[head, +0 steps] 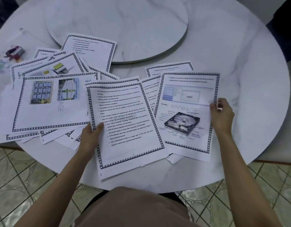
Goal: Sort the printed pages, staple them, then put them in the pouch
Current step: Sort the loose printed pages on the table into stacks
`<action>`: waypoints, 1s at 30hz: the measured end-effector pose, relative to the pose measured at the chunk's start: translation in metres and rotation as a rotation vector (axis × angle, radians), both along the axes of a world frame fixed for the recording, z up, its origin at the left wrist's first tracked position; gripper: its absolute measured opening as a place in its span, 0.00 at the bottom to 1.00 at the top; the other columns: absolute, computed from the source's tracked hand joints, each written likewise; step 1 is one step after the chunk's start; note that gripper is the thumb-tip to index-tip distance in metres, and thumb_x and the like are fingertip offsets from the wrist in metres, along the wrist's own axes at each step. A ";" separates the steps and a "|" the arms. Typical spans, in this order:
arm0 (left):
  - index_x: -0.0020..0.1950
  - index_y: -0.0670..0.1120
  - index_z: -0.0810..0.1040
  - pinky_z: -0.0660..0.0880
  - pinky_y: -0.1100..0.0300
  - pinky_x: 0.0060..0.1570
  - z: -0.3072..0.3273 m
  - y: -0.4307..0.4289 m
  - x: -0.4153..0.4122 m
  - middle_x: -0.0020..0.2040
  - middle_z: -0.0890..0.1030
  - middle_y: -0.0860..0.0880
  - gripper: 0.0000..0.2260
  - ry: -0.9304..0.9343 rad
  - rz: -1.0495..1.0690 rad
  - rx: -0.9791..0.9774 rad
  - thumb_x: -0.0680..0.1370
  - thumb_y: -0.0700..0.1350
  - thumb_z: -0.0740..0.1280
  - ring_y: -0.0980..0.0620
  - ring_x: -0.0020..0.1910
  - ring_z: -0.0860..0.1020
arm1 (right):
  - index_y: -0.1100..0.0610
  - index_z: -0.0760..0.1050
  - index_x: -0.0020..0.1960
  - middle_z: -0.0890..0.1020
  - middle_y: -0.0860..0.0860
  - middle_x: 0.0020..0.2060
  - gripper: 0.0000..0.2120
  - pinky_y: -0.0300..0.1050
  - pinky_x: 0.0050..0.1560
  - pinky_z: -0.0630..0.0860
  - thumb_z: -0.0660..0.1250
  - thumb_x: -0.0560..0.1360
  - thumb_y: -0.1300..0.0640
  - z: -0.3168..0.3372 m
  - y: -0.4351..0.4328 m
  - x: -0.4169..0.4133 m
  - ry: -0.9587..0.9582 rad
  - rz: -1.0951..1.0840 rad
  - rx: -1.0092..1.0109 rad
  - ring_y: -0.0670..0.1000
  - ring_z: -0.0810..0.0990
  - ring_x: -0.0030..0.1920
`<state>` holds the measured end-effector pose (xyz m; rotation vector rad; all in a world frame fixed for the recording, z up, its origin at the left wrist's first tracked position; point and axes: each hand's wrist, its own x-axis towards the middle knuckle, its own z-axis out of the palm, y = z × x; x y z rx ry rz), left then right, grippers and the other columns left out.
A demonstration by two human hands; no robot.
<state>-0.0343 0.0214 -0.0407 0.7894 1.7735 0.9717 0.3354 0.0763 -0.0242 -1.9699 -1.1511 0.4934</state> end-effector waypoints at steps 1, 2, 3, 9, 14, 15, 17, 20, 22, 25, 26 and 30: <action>0.67 0.42 0.71 0.70 0.54 0.58 0.000 0.000 0.000 0.61 0.77 0.45 0.16 -0.004 -0.003 -0.002 0.80 0.44 0.61 0.46 0.58 0.75 | 0.63 0.74 0.54 0.76 0.52 0.42 0.08 0.20 0.37 0.64 0.61 0.77 0.62 0.006 -0.001 0.004 0.014 -0.002 0.049 0.35 0.74 0.35; 0.67 0.42 0.71 0.71 0.53 0.59 0.001 0.000 -0.001 0.62 0.77 0.45 0.16 -0.008 -0.008 -0.002 0.80 0.44 0.61 0.46 0.59 0.75 | 0.60 0.74 0.53 0.76 0.50 0.39 0.07 0.20 0.37 0.64 0.61 0.77 0.62 0.012 -0.001 0.010 0.028 -0.004 0.083 0.30 0.73 0.34; 0.67 0.42 0.71 0.71 0.52 0.60 0.001 0.000 -0.002 0.62 0.77 0.45 0.16 -0.012 -0.017 -0.002 0.80 0.44 0.61 0.46 0.60 0.76 | 0.57 0.74 0.53 0.75 0.47 0.37 0.06 0.21 0.39 0.65 0.62 0.77 0.62 0.019 0.000 0.015 0.046 -0.002 0.103 0.29 0.72 0.33; 0.67 0.42 0.71 0.71 0.52 0.59 0.000 0.000 -0.006 0.62 0.77 0.45 0.16 -0.042 -0.041 0.001 0.80 0.44 0.61 0.45 0.59 0.76 | 0.45 0.73 0.39 0.80 0.35 0.29 0.07 0.39 0.43 0.73 0.63 0.74 0.56 0.060 0.006 0.036 0.237 -0.063 0.185 0.38 0.75 0.34; 0.66 0.42 0.71 0.72 0.47 0.62 0.001 0.000 -0.009 0.62 0.77 0.44 0.16 -0.058 -0.050 -0.026 0.79 0.45 0.61 0.44 0.60 0.76 | 0.48 0.70 0.39 0.78 0.35 0.25 0.11 0.33 0.38 0.71 0.62 0.77 0.61 0.076 0.019 0.028 0.341 -0.082 0.216 0.36 0.72 0.30; 0.66 0.42 0.71 0.72 0.46 0.62 0.001 -0.001 -0.010 0.62 0.77 0.44 0.16 -0.065 -0.054 -0.031 0.79 0.45 0.61 0.44 0.59 0.76 | 0.49 0.70 0.38 0.77 0.36 0.24 0.11 0.33 0.37 0.71 0.62 0.77 0.61 0.075 0.023 0.026 0.354 -0.076 0.205 0.36 0.72 0.29; 0.66 0.43 0.72 0.72 0.47 0.62 0.002 -0.001 -0.011 0.61 0.77 0.45 0.15 -0.076 -0.065 -0.029 0.80 0.45 0.61 0.45 0.58 0.77 | 0.50 0.72 0.38 0.78 0.36 0.24 0.11 0.35 0.39 0.73 0.63 0.76 0.62 0.069 0.032 0.018 0.372 -0.057 0.173 0.36 0.73 0.30; 0.65 0.44 0.72 0.73 0.51 0.59 0.005 -0.001 -0.011 0.59 0.78 0.46 0.15 -0.083 -0.073 -0.017 0.80 0.48 0.60 0.47 0.55 0.77 | 0.51 0.73 0.38 0.80 0.39 0.26 0.10 0.36 0.39 0.75 0.64 0.76 0.61 0.053 0.040 -0.006 0.359 0.035 0.082 0.37 0.75 0.30; 0.64 0.44 0.72 0.72 0.54 0.56 0.007 0.000 -0.010 0.56 0.78 0.48 0.15 -0.094 -0.067 -0.011 0.80 0.49 0.59 0.49 0.52 0.77 | 0.51 0.73 0.37 0.79 0.43 0.31 0.10 0.40 0.41 0.74 0.64 0.76 0.61 0.040 0.041 -0.029 0.341 0.100 0.014 0.39 0.75 0.32; 0.59 0.47 0.72 0.71 0.57 0.53 0.008 0.000 -0.009 0.50 0.78 0.53 0.12 -0.115 -0.061 -0.022 0.80 0.51 0.58 0.55 0.47 0.77 | 0.53 0.72 0.37 0.78 0.49 0.35 0.11 0.41 0.40 0.73 0.63 0.77 0.62 0.020 0.039 -0.065 0.326 0.192 -0.055 0.37 0.75 0.31; 0.58 0.48 0.72 0.71 0.57 0.53 0.008 0.000 -0.010 0.48 0.78 0.54 0.11 -0.123 -0.059 -0.028 0.80 0.51 0.58 0.55 0.46 0.77 | 0.54 0.74 0.40 0.80 0.52 0.38 0.08 0.42 0.41 0.75 0.62 0.77 0.62 0.014 0.038 -0.077 0.324 0.220 -0.080 0.39 0.78 0.34; 0.61 0.47 0.72 0.72 0.55 0.56 0.007 0.001 -0.012 0.52 0.78 0.50 0.14 -0.130 -0.046 -0.056 0.80 0.53 0.58 0.49 0.52 0.77 | 0.59 0.76 0.52 0.81 0.54 0.47 0.06 0.49 0.53 0.78 0.63 0.77 0.60 0.001 0.030 -0.119 0.358 0.307 -0.150 0.53 0.79 0.48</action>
